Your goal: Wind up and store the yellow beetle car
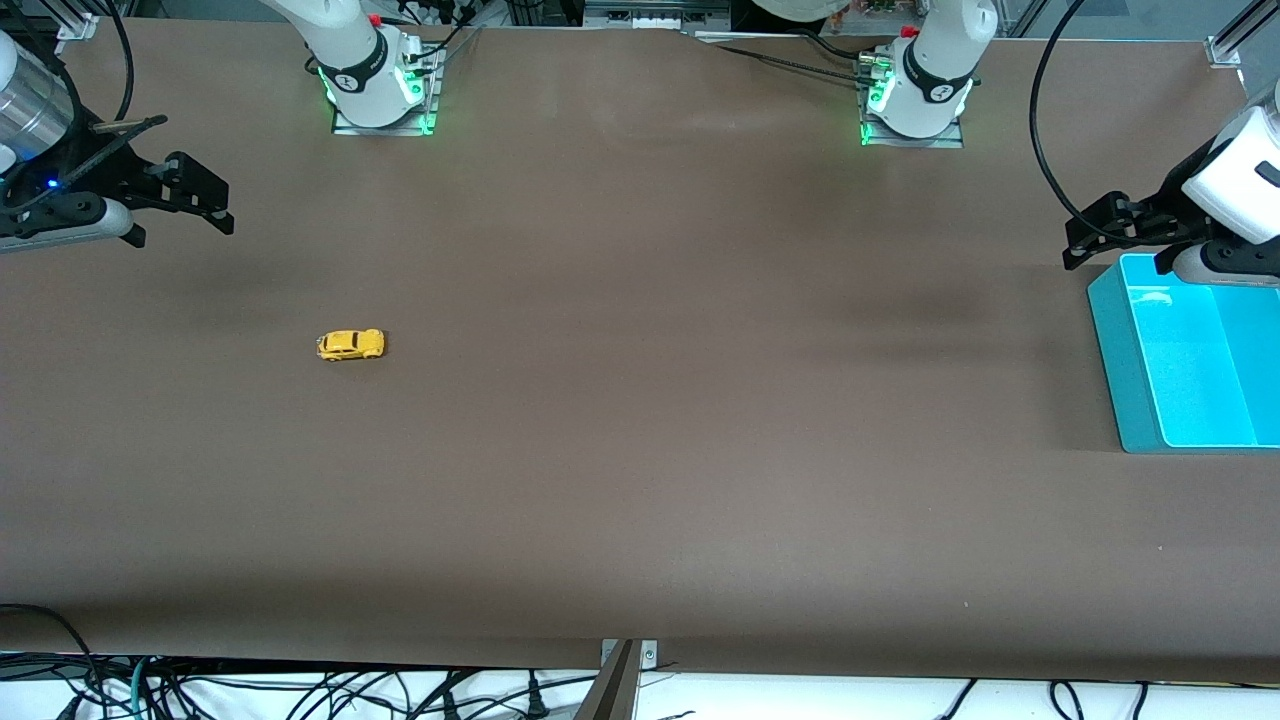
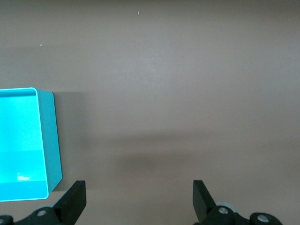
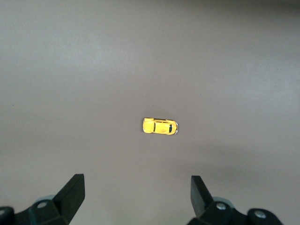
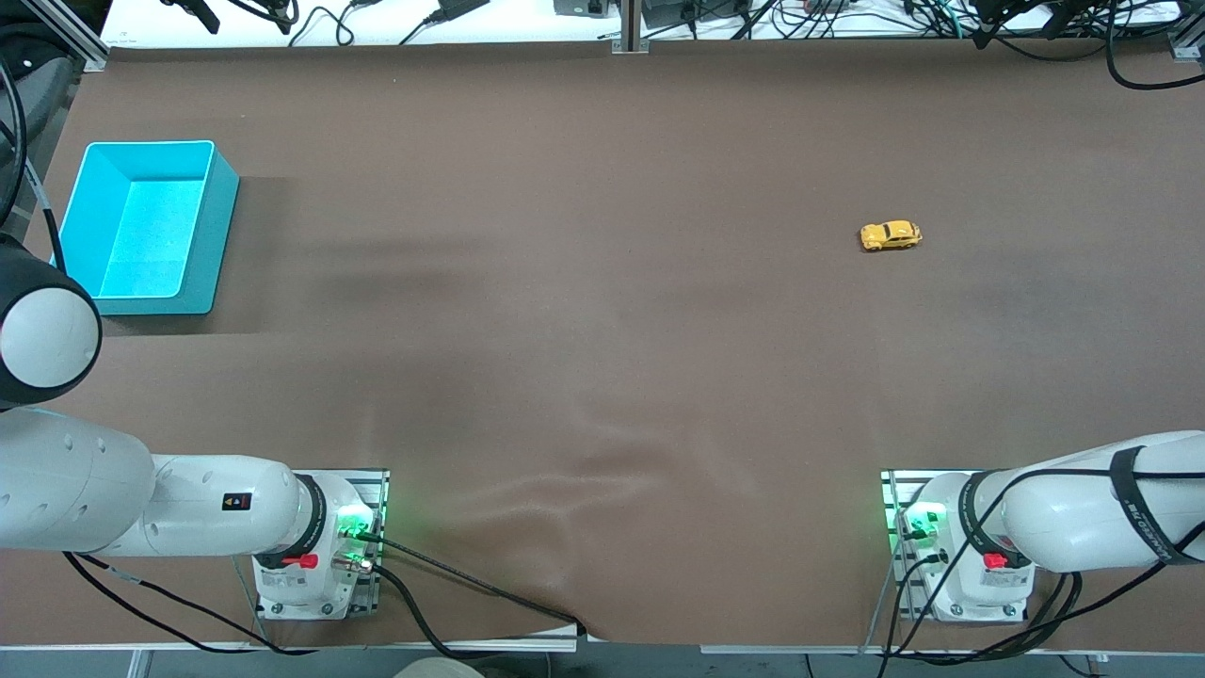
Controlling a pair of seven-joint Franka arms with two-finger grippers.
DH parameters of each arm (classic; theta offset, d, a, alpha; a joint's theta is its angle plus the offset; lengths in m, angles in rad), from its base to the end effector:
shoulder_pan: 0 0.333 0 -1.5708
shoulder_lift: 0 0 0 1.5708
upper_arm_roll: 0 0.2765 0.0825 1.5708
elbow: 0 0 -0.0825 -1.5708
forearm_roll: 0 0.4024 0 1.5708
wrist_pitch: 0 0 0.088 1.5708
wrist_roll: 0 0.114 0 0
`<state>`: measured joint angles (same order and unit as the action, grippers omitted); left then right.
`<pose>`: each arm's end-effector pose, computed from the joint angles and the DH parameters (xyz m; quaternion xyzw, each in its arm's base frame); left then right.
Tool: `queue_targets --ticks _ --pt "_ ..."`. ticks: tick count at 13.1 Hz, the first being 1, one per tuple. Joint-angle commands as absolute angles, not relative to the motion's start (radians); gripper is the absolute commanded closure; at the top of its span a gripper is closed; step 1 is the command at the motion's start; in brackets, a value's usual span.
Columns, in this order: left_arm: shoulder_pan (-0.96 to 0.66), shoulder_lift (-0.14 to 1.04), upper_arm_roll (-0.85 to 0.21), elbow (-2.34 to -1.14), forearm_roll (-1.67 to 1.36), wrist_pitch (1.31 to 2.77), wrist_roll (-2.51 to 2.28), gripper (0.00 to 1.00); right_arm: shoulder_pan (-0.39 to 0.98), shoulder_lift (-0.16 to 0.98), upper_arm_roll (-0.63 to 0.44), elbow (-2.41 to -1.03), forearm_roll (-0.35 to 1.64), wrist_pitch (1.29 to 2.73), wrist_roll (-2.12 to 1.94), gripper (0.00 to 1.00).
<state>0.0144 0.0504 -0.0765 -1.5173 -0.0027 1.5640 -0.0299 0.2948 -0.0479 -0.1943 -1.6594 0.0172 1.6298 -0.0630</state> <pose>0.5849 -0.0357 0.5745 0.9999 -0.0161 -0.0019 0.0032 0.5620 0.0565 0.5663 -0.9966 -0.0813 -0.0084 0.0134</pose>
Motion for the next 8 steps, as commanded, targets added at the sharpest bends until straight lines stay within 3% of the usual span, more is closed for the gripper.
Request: queue_targets --ticks 1,8 --pt "0.003 0.06 -0.067 -1.493 0.021 1.548 -0.026 0.0 0.296 -0.083 -0.192 -1.687 0.012 1.624 -0.06 0.0" --pt "0.003 0.061 -0.067 -1.494 0.023 1.549 -0.026 0.0 0.296 -0.095 -0.192 -1.7 0.012 1.626 -0.06 0.0"
